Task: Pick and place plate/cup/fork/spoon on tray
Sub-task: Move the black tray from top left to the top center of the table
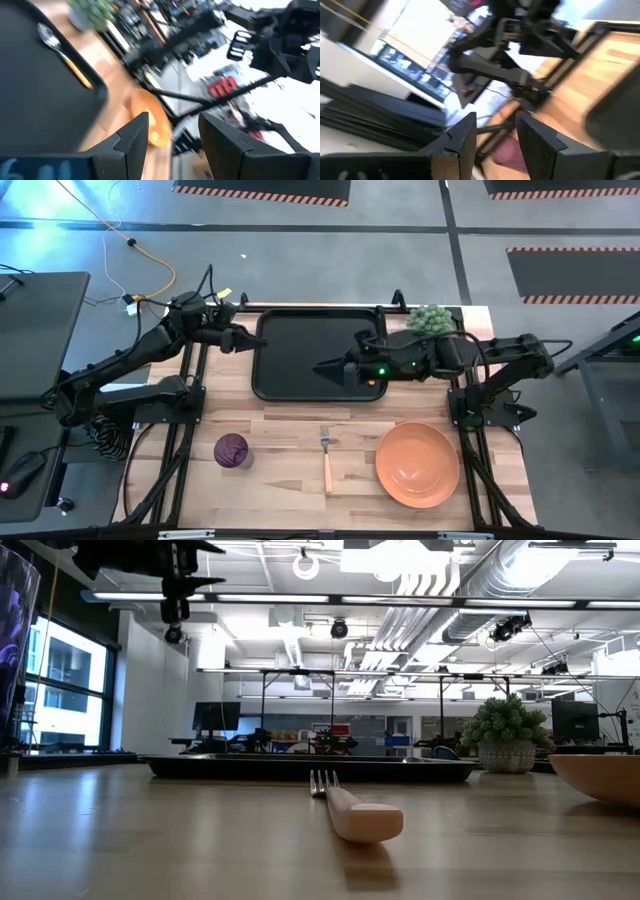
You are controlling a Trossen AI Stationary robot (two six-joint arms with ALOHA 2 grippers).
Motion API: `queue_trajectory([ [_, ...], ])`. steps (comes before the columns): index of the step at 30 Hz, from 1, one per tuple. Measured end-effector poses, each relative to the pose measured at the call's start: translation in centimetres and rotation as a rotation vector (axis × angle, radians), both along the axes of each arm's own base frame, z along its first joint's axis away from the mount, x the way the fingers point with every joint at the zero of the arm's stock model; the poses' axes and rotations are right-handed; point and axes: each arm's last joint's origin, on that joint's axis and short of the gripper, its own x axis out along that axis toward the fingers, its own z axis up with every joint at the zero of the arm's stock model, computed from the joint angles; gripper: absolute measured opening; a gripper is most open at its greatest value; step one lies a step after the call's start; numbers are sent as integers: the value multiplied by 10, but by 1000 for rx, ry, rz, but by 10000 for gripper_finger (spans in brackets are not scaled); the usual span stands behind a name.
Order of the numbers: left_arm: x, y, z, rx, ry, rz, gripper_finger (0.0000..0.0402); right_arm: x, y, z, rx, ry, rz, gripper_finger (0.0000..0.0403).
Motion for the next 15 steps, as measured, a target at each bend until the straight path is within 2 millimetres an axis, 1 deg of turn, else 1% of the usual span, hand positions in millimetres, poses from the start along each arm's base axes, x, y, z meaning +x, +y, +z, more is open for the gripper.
queue_trajectory([
  [5, 0, -3, 2, -47, -9, -86, 163, 2, 14, 8, -32, -107, -23, 129],
  [10, -2, -4, 25, -8, -64, -94, 163, 0, 22, 17, -90, -193, -84, 129],
  [15, -4, -5, 46, 30, -104, -67, 163, 1, 24, 15, -73, -178, -96, 129],
])
